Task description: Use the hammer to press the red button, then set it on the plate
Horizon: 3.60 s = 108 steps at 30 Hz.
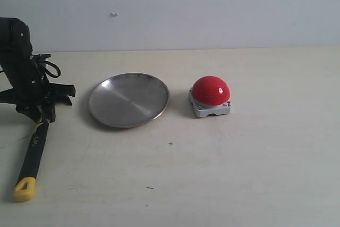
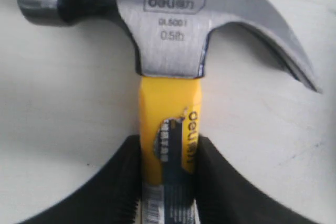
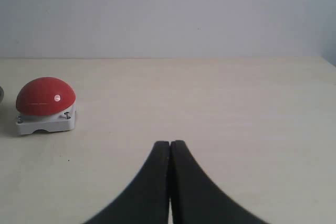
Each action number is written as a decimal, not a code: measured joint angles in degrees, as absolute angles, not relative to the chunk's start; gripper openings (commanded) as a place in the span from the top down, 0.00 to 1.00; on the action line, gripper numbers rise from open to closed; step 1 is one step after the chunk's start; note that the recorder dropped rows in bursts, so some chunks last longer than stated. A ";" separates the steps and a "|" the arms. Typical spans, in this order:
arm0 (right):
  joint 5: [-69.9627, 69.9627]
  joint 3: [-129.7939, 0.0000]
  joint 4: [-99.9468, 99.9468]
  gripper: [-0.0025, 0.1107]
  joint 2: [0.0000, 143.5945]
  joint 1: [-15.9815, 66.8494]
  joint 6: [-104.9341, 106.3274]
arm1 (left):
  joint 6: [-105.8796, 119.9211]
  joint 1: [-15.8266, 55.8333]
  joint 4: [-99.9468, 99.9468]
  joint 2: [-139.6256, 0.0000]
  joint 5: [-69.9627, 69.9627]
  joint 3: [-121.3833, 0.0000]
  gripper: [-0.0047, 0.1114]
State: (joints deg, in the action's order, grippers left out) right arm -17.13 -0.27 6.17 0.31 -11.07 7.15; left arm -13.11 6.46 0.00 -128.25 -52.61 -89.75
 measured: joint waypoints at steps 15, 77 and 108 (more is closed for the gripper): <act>-17.13 -0.27 6.17 0.98 0.31 -11.07 7.15 | -5.75 6.80 -0.88 -121.72 -50.55 -89.15 0.96; -35.74 -50.61 89.32 0.47 92.04 15.72 66.87 | 37.01 6.88 -50.42 -113.06 -51.00 -89.15 0.96; -21.60 -82.04 99.92 0.47 122.62 32.55 73.52 | 38.29 6.88 -55.71 -113.06 -51.52 -89.15 0.96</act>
